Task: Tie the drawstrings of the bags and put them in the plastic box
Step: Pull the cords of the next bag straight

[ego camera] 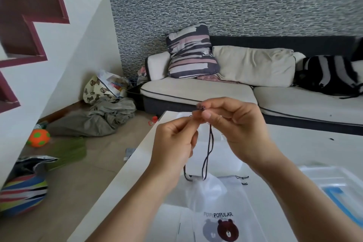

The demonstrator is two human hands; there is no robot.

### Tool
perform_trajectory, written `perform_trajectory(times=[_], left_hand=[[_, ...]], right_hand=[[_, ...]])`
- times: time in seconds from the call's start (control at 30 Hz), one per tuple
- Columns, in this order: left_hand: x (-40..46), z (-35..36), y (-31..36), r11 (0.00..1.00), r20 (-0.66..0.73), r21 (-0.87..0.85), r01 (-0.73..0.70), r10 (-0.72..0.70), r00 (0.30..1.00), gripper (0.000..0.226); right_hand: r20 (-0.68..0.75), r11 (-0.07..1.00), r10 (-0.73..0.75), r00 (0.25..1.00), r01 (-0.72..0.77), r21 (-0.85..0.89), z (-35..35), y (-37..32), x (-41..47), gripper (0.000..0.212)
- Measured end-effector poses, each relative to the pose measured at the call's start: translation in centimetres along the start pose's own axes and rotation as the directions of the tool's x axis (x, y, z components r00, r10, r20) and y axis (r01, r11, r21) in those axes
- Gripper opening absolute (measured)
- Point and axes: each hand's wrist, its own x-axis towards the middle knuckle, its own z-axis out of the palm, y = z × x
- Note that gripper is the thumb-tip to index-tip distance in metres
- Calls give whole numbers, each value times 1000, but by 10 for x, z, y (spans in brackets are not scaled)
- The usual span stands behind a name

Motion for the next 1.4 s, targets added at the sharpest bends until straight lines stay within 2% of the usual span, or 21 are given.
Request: perform_trajectory(times=[0.1,0.2,0.27,0.3,0.37,0.4,0.5,0.53,0.67,0.77,0.83,0.87,0.93,0.97,1.0,1.1,1.2,1.27,1.33,1.4], left_hand=[[-2,2,1,996,112,-32,80,-76,991,32],[-2,1,3,976,194,-140,168,-140,971,22],[-3,1,6,951,248,-200,237,-184,951,35],[-2,0,5,956,258,-177,234,-184,949,38],[-2,1,3,978,242,-79,193,-169,955,28],[-3,2,1,982,229,-55,183,-166,959,29],[-2,4,-3,979,177,-92,181,-163,971,32],[-3,5,-4,980,167,-91,176,-159,973,31],[-3,9,-4,987,144,-39,154,-147,979,34],[-3,7,-3,989,182,-8,150,-146,972,41],[-4,5,-3,992,207,14,129,-129,970,43],[-4,4,-3,993,214,9,119,-118,970,38],[-4,1,-3,992,223,-26,121,-113,968,32],[-3,0,-3,990,218,-49,131,-117,969,32],[-2,0,-4,987,206,-73,143,-125,971,33],[2,-2,-7,974,143,-143,176,-156,977,38],[7,-3,-11,972,30,-149,181,-179,983,34],[10,-7,-9,947,25,-221,233,-233,972,29],[12,-12,-3,854,141,-382,354,-325,935,26],[12,-17,2,765,280,-457,453,-360,890,27]], right_hand=[[-31,996,0,1000,-3,-87,6,5,1,10],[-15,988,148,989,-147,54,4,8,1,5],[10,971,231,973,-232,63,1,12,1,7],[14,966,253,967,-253,57,-2,14,0,9],[31,964,264,964,-264,12,-4,15,1,13],[52,962,273,961,-272,-18,-6,14,1,15],[143,953,298,944,-303,15,-9,11,0,23],[133,956,286,949,-291,24,-9,10,0,22],[-69,968,227,972,-233,-97,-9,11,-1,15],[-67,956,248,966,-256,-145,-8,10,-1,14],[-45,955,291,956,-293,-55,-6,11,-1,7],[-19,942,330,944,-328,69,-6,11,-1,5],[44,852,411,911,-400,338,-6,10,-1,12],[54,818,433,900,-418,397,-7,10,-1,15],[39,817,448,893,-426,388,-8,10,-1,16],[-86,904,413,907,-396,159,-7,12,-2,15],[-139,914,405,904,-404,35,-9,9,-1,22],[-85,885,457,885,-462,-49,-10,4,-1,32],[53,825,556,830,-543,-157,-8,3,-3,40],[211,773,635,743,-606,-188,-3,6,-8,35]])
